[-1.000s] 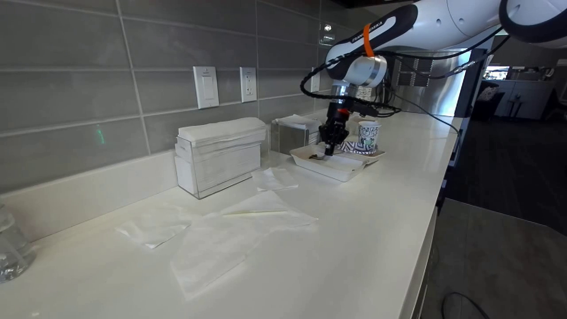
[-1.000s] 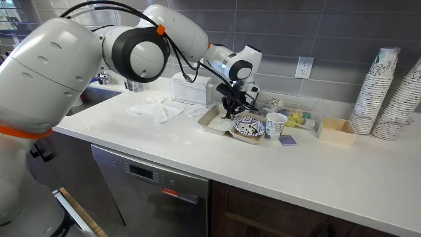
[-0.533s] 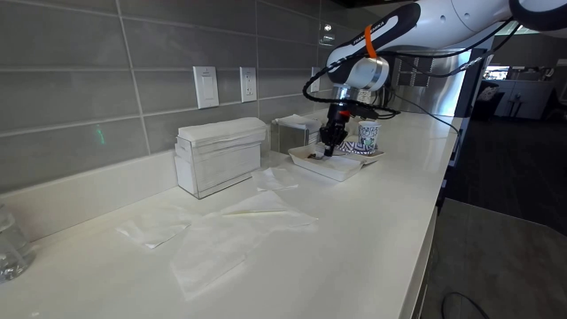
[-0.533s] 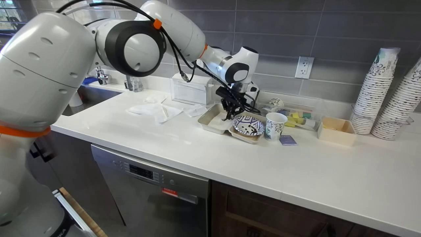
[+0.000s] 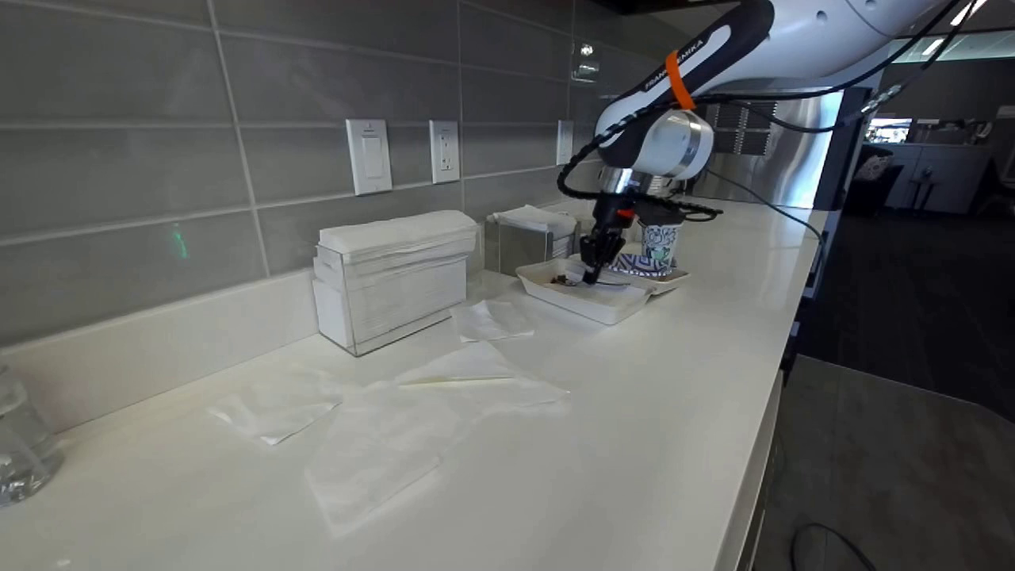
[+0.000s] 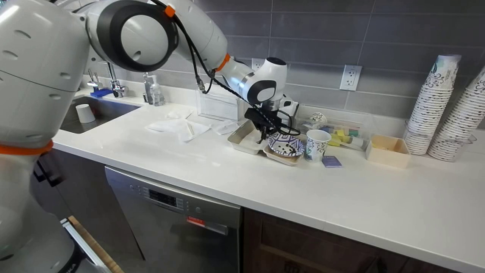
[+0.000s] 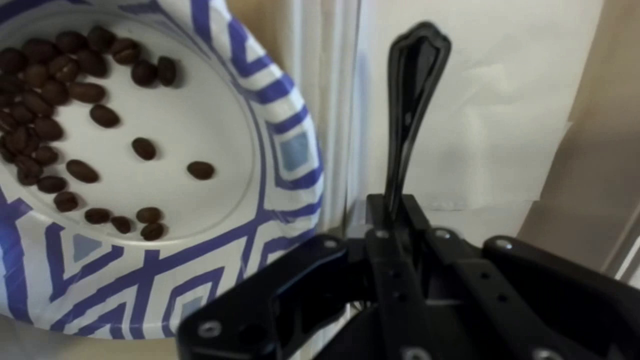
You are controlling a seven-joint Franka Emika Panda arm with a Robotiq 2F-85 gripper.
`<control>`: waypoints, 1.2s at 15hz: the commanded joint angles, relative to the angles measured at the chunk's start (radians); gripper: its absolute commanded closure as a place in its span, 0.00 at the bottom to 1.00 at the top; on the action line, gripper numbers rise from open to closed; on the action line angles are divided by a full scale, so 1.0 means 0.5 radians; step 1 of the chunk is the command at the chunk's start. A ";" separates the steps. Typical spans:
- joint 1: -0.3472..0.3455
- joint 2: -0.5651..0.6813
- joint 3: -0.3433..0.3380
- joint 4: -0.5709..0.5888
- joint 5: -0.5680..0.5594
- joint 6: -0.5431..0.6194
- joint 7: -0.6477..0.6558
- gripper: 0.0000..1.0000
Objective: Pick up the spoon from the left side of the take away pack, scoop some of the contents on the same side of the take away pack, place them in the mug and place the spoon in the bowl
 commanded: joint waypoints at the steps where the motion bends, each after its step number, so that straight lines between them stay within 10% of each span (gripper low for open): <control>1: -0.029 -0.174 0.051 -0.301 -0.021 0.348 -0.136 0.98; 18: 0.021 -0.633 -0.213 -0.501 -0.441 -0.007 0.005 0.98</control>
